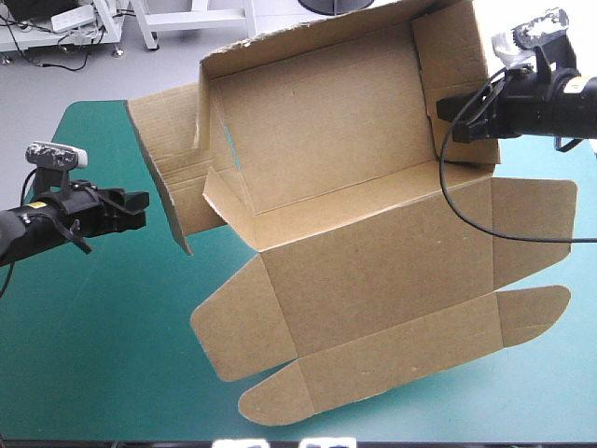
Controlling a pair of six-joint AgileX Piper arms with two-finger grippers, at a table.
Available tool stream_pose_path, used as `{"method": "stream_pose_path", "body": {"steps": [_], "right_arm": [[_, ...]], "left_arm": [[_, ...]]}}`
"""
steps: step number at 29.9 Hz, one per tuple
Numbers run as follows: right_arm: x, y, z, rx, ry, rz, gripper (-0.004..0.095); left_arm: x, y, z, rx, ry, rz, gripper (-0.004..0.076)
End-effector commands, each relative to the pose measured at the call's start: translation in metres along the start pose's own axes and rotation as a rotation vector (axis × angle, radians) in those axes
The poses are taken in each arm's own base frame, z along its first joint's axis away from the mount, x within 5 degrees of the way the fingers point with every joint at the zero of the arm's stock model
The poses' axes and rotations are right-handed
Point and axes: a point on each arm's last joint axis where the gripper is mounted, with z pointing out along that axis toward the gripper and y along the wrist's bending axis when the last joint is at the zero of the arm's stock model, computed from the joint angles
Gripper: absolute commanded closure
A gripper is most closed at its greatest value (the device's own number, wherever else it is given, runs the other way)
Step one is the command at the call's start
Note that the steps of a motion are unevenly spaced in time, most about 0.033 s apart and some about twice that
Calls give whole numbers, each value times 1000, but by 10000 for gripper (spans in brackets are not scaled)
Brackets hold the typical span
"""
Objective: Fold the box
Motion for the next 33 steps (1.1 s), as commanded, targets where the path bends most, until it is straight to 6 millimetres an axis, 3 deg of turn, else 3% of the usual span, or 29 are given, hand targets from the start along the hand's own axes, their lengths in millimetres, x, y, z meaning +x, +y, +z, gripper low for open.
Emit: {"method": "stream_pose_path", "body": {"steps": [1,6,11,17,23,33], "right_arm": [[-4,15,-11,-81,-68,5,933],[4,12,-1,-128,-52,24,933],[9,8,4,-124,-33,23,933],[8,6,4,-98,-37,15,933],[8,11,12,-56,-19,-8,933],[3,14,27,-25,-46,2,933]], "left_arm": [[-18,-9,4,164,-131,-48,392],[-18,-12,23,415,-116,-110,392],[-27,-27,15,649,-172,-94,392],[-35,-45,-1,669,-193,-50,388],[-33,-61,-3,708,-155,-38,287],[-34,-70,-16,719,-178,-51,285]]}}
